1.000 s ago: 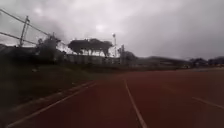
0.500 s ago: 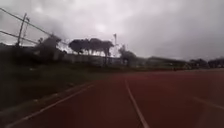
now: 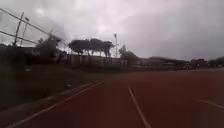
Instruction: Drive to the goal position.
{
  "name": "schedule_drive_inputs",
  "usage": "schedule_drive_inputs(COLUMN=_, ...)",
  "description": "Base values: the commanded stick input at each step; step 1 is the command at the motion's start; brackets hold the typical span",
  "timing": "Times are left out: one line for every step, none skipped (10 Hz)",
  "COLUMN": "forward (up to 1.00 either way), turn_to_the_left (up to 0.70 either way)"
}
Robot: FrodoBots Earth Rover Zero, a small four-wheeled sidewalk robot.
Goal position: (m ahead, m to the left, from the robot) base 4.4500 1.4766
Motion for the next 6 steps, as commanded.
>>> schedule_drive_inputs(forward=0.50, turn_to_the_left=0.00)
schedule_drive_inputs(forward=0.50, turn_to_the_left=0.00)
schedule_drive_inputs(forward=0.50, turn_to_the_left=0.00)
schedule_drive_inputs(forward=0.50, turn_to_the_left=-0.04)
schedule_drive_inputs(forward=0.50, turn_to_the_left=-0.18)
schedule_drive_inputs(forward=0.50, turn_to_the_left=-0.33)
